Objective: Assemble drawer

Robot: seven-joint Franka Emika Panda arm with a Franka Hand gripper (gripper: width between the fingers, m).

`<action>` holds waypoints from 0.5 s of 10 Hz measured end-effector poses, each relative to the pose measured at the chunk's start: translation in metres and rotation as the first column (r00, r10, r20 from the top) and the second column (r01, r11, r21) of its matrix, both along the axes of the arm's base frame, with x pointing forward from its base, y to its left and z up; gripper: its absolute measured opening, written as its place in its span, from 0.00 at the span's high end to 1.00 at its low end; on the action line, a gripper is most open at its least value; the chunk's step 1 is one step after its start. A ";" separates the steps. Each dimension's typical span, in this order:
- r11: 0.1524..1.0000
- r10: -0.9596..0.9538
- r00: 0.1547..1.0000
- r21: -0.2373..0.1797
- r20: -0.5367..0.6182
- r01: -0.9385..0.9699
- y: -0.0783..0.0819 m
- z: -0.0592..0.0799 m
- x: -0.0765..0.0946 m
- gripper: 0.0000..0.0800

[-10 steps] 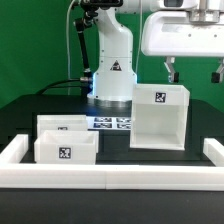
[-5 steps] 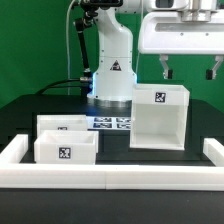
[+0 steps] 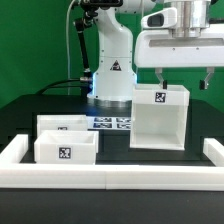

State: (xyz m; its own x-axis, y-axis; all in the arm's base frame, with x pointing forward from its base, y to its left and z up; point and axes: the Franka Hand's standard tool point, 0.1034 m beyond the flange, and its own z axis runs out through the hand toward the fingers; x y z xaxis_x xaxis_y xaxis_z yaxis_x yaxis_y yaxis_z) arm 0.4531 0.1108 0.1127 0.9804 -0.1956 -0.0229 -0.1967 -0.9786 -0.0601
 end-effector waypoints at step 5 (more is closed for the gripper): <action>1.000 0.014 1.000 0.001 -0.002 -0.014 0.007 -0.013 -0.007 0.51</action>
Offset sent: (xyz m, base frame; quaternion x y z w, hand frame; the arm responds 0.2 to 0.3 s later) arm 0.0000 0.0000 0.0000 0.0000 0.0000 0.0000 1.0000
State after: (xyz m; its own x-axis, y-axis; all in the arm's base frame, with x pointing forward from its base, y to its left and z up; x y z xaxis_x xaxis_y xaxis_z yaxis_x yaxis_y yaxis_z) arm 0.4466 0.1175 0.0993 0.9830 -0.1819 -0.0250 -0.1831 -0.9812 -0.0603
